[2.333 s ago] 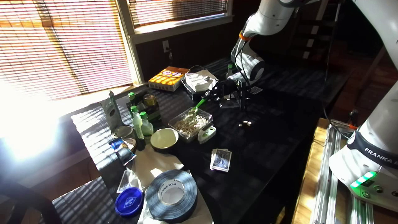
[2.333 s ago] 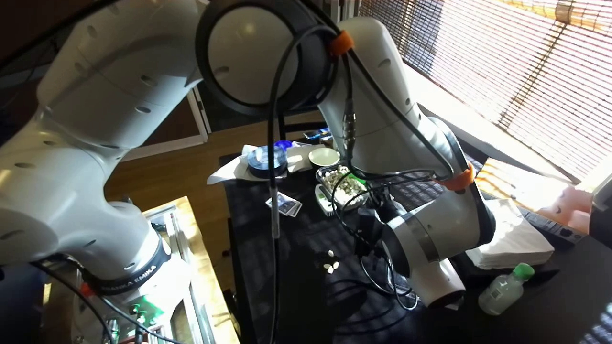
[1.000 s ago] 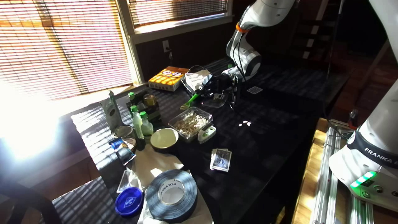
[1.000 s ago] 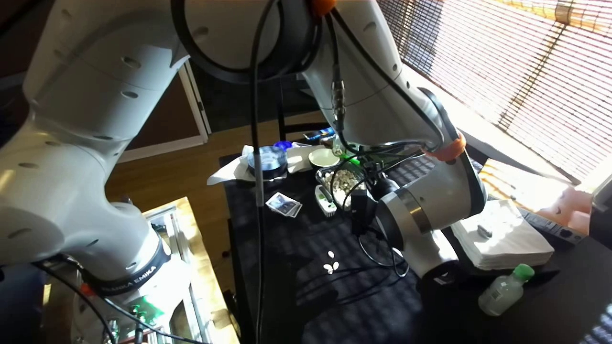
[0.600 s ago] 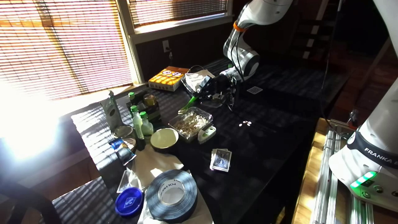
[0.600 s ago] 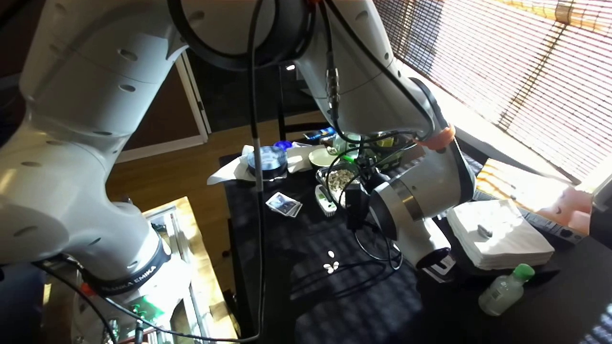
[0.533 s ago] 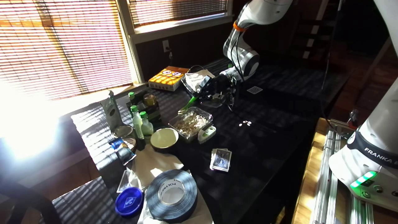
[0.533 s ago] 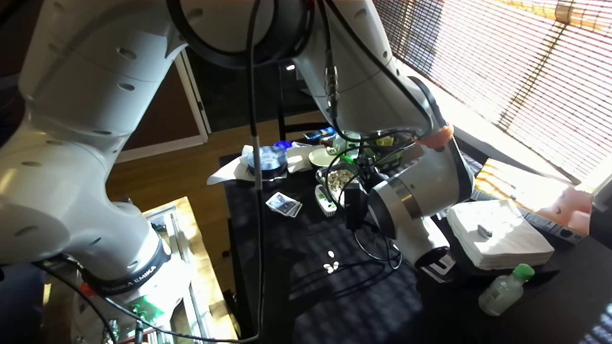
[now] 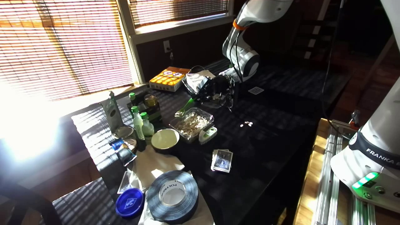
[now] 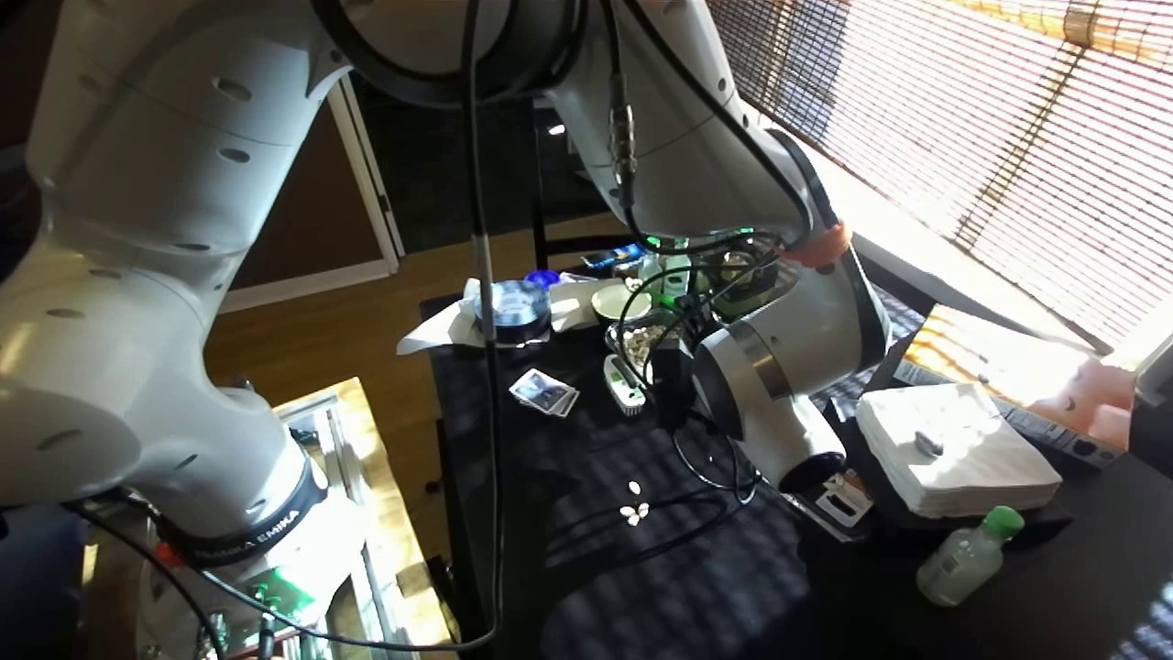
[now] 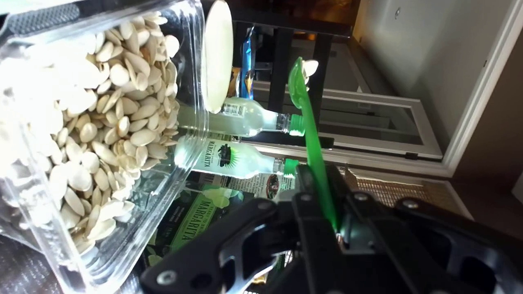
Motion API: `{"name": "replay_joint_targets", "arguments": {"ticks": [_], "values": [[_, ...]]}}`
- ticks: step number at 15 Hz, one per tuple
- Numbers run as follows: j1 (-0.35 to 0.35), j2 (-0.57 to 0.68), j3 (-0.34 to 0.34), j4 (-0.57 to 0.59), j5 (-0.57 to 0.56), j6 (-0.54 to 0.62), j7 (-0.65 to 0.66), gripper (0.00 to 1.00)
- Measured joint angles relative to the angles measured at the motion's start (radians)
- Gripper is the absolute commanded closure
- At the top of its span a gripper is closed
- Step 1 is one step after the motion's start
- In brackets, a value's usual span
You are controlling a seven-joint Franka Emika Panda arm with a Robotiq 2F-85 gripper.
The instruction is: Use the spoon to pick up contents from the container and put them inside the bowl
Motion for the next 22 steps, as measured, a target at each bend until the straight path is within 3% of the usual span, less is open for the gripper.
{"name": "replay_joint_targets", "arguments": {"ticks": [2,3,5,6,12,22], "values": [[0.014,-0.017,0.004,-0.013,0.03,0.037,-0.013,0.97],[0.022,-0.026,0.005,-0.02,0.037,0.056,-0.019,0.89],[0.036,-0.042,0.005,-0.03,0.038,0.071,-0.029,0.89],[0.039,-0.048,0.005,-0.034,0.038,0.073,-0.03,0.97],[0.042,-0.051,0.011,-0.042,0.038,0.089,-0.035,0.97],[0.104,-0.051,0.045,-0.044,0.095,0.233,-0.118,0.97]]}}
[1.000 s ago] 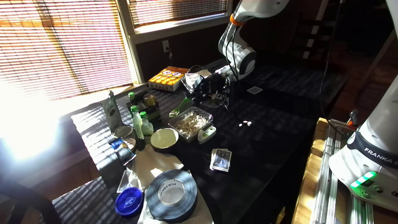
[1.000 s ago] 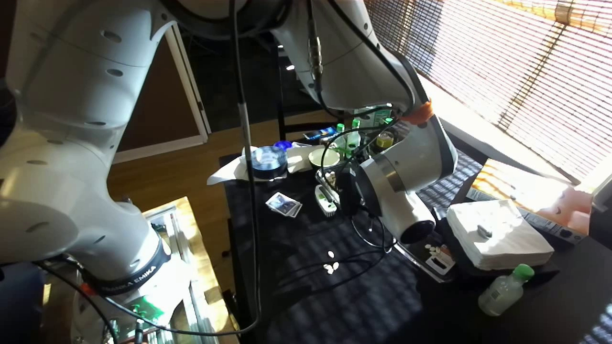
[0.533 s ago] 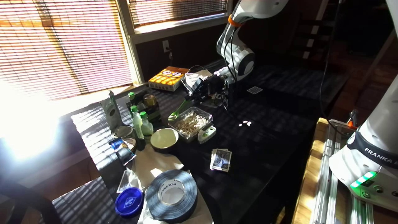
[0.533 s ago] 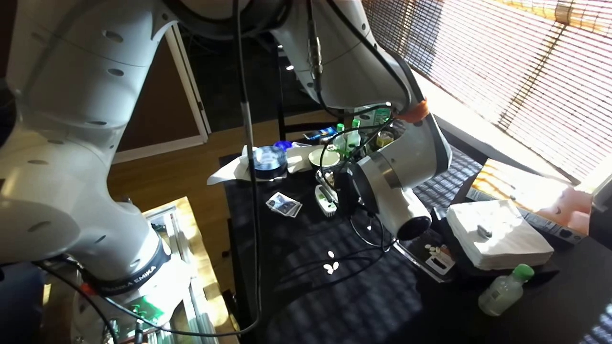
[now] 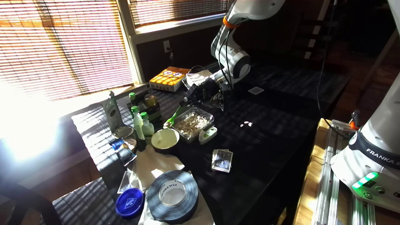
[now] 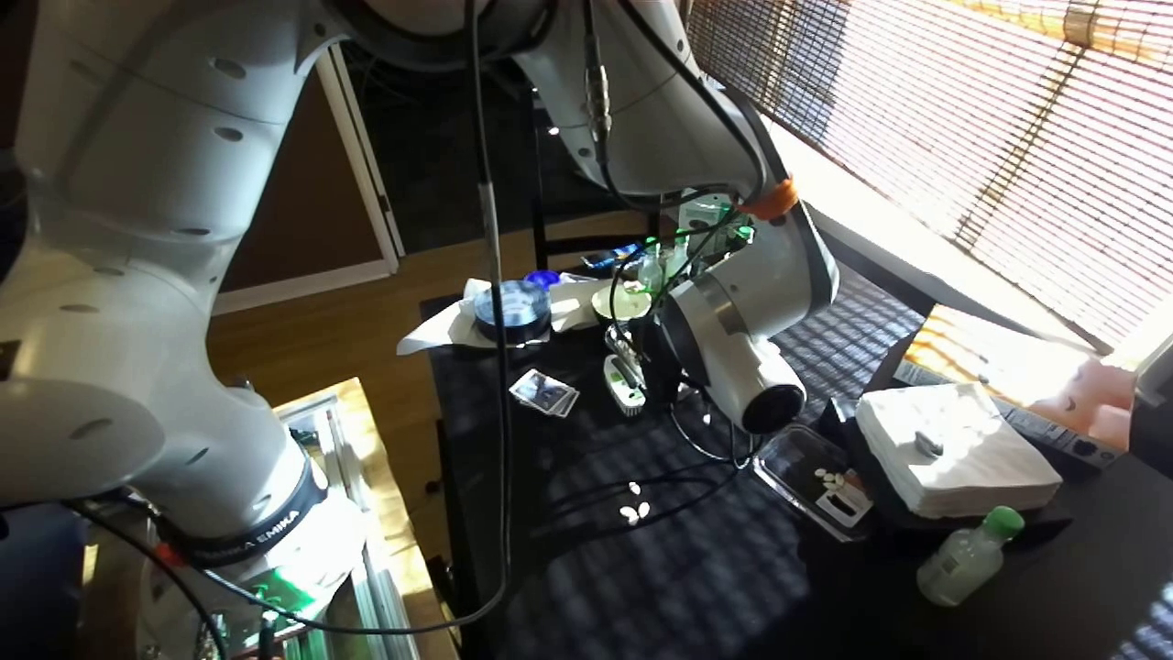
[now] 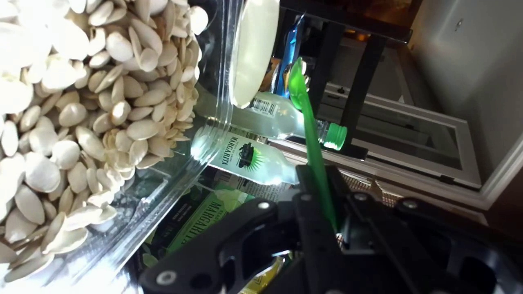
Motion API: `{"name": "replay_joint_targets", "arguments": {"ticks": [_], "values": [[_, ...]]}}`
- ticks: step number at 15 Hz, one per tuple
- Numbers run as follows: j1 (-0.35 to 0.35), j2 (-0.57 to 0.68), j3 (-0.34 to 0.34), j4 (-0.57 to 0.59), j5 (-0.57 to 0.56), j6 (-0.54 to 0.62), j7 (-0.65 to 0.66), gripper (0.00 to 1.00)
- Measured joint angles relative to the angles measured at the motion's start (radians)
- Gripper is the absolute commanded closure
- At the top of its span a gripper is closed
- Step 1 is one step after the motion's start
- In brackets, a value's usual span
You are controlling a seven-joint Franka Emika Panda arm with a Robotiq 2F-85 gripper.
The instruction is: Use the spoon to pick up contents from the container and put them inside the bowl
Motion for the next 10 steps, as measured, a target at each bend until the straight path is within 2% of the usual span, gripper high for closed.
{"name": "replay_joint_targets", "arguments": {"ticks": [4,10], "values": [[0.019,-0.002,0.008,-0.001,0.017,0.051,-0.063,0.97],[0.04,-0.015,0.017,-0.011,0.017,0.086,-0.294,0.97]]}}
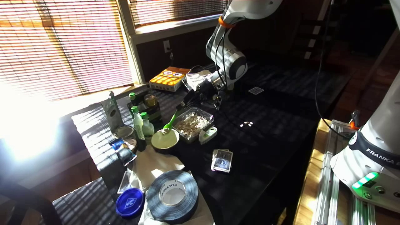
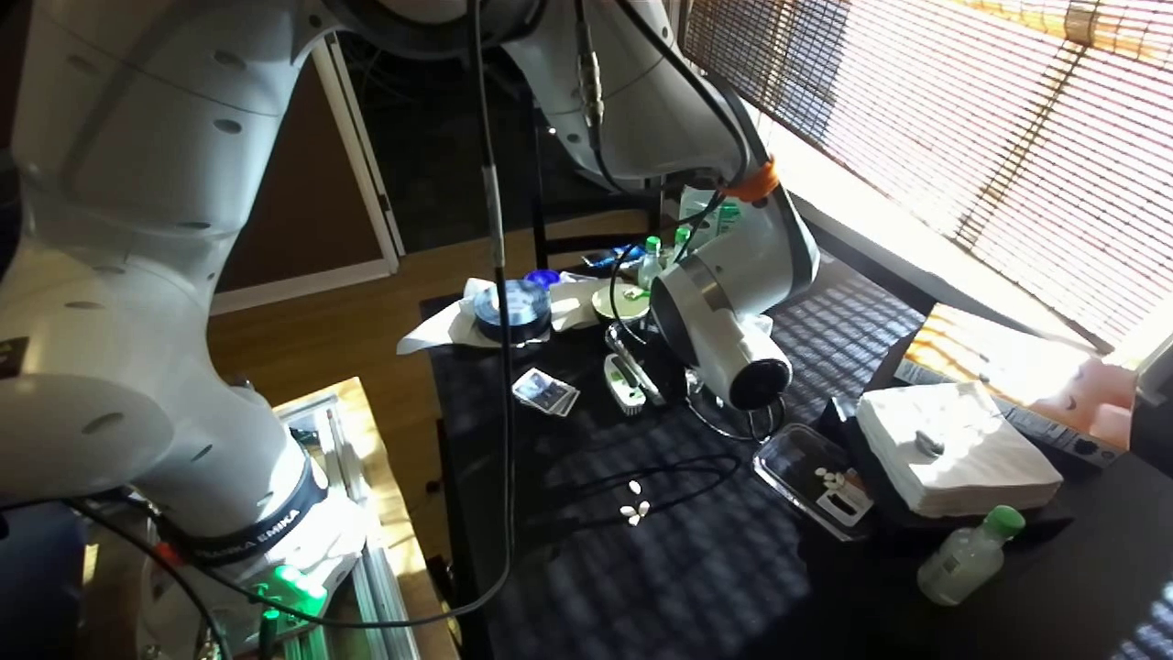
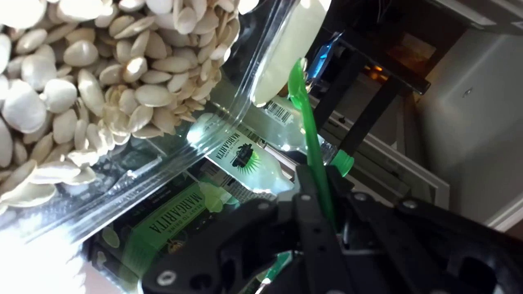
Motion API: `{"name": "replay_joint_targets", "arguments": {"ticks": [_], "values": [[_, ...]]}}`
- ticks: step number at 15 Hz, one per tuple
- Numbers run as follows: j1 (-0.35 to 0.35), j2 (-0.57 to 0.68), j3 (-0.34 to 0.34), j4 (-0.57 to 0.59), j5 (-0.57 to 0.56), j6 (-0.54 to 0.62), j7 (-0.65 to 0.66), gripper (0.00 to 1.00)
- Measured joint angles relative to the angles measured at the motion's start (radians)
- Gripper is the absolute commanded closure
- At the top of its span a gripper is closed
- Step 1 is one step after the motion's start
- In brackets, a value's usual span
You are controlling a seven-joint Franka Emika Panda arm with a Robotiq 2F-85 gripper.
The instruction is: Use the spoon to pick up contents from the container and put them inside the bowl
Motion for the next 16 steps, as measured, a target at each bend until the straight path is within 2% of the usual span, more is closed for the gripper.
{"name": "replay_joint_targets", "arguments": {"ticks": [9,16], "values": [[-0.008,-0.046,0.005,-0.042,0.002,-0.059,-0.355,0.97],[-0.04,-0.046,-0.001,-0.043,0.091,-0.062,-0.342,0.97]]}}
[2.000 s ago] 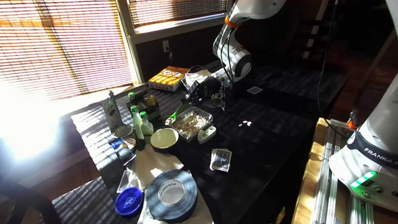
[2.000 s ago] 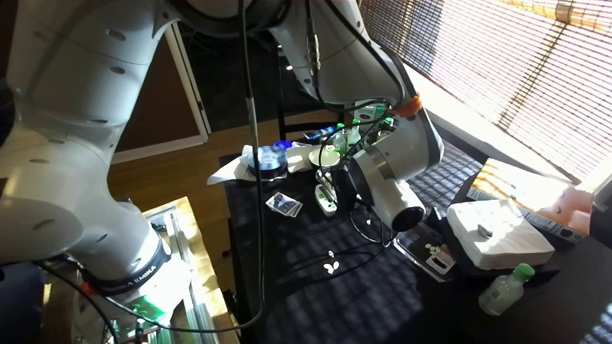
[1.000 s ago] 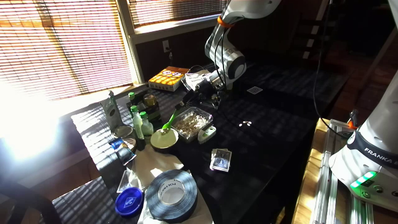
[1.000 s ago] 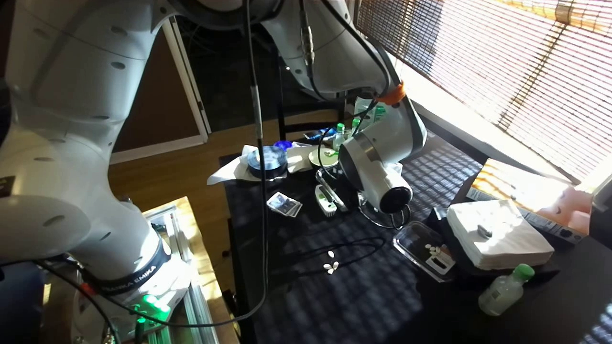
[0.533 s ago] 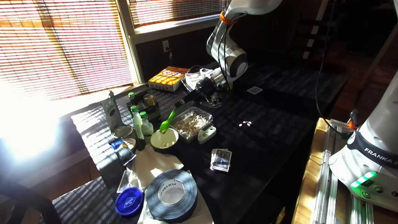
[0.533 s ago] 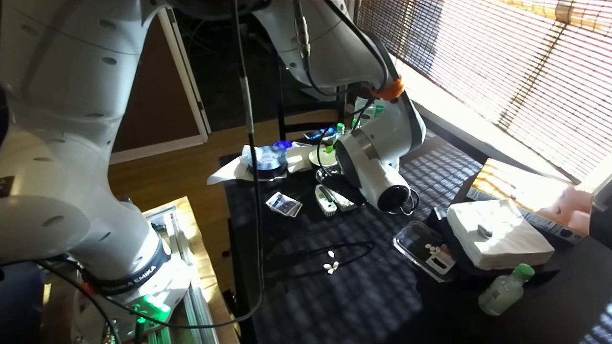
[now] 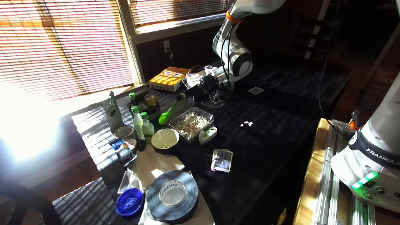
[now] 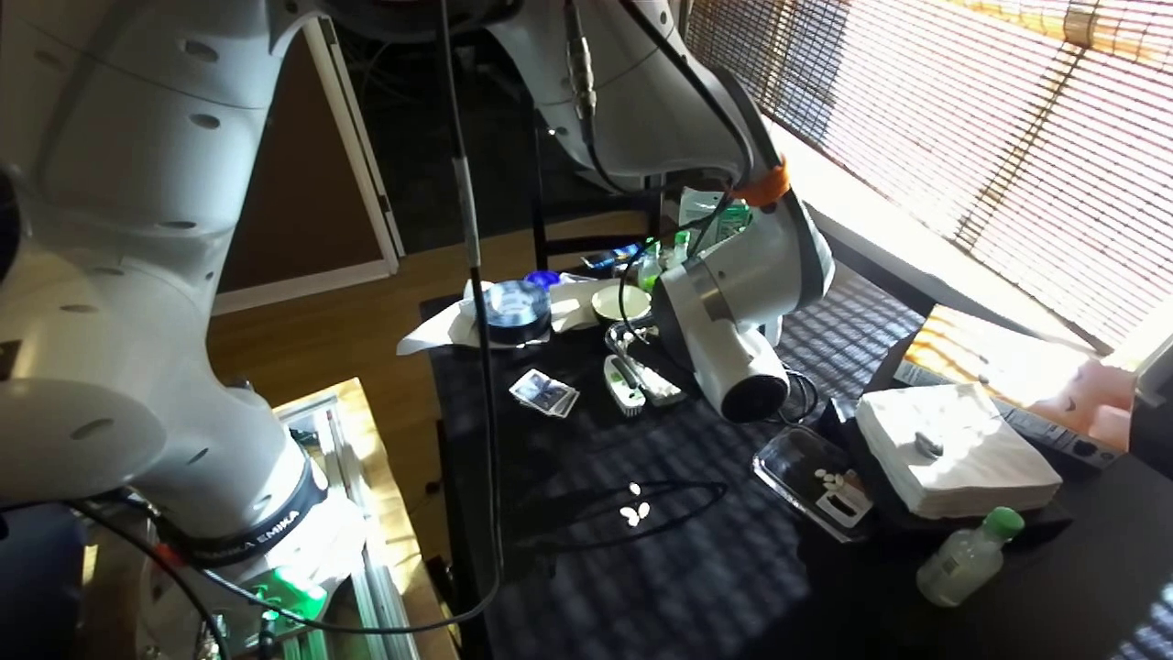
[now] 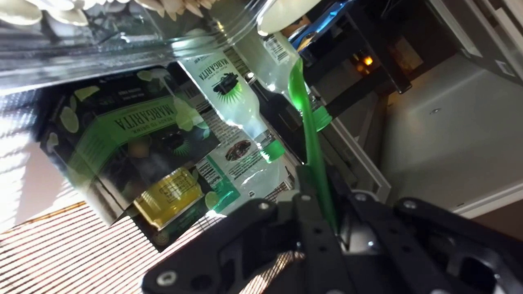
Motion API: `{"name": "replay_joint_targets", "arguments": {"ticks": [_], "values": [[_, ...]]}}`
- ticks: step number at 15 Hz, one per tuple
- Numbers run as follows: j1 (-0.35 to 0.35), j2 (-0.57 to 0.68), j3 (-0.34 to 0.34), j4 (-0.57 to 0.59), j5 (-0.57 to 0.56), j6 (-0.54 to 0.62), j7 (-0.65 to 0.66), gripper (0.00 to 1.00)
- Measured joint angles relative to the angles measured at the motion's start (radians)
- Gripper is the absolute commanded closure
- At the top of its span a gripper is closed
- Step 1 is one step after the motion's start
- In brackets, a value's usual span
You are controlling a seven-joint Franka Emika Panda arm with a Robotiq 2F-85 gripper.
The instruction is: Use the spoon to pick up contents from the container and put them inside the bowl
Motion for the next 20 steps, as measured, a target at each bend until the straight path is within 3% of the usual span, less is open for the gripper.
{"name": "replay_joint_targets", "arguments": {"ticks": [9,20], "values": [[-0.046,0.012,-0.098,-0.003,-0.023,0.06,0.333,0.97],[-0.091,0.007,-0.16,-0.014,-0.106,0.14,0.341,0.97]]}}
